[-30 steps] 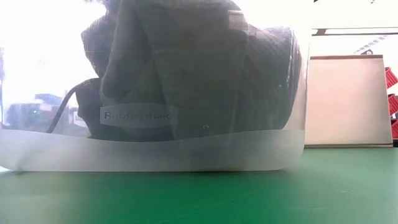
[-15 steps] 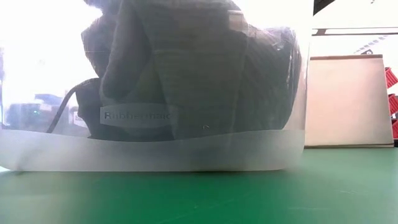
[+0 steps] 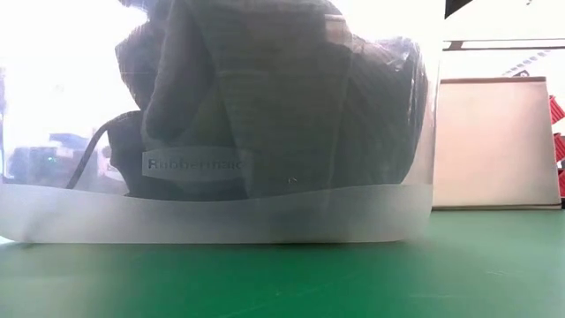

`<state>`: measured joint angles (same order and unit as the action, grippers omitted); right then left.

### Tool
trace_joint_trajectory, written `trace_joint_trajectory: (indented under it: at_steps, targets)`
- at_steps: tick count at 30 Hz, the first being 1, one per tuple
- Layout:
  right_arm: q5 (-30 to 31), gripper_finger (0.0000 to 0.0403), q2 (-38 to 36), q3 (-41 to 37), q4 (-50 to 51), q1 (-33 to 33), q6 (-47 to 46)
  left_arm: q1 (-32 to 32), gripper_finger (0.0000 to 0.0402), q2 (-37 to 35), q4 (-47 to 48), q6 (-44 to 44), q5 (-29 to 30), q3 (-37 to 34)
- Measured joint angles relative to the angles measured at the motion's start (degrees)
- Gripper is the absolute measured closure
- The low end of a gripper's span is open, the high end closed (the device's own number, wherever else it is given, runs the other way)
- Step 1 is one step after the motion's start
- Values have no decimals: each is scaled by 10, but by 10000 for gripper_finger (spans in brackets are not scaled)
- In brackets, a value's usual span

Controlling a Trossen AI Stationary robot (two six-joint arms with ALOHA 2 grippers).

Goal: Sort clothes
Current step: Put the white blouse into the laundry organizer

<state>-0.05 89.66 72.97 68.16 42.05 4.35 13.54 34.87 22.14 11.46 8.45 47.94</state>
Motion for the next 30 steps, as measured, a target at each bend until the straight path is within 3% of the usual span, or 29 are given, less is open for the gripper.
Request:
trace_joint_trajectory:
  at_steps: [12,19,24,30]
  targets:
    - [2,267,-2,160,104,0,-3,0,402,0,0,-2,0,0]
    - [56,229,-3,260,150,0,-2,0,401,-1,-3,-2,0,0]
    - [76,249,-3,288,103,0,26,0,401,-1,-12,-2,0,0]
    - [76,335,12,276,56,4,58,0,401,-4,-26,-2,0,0]
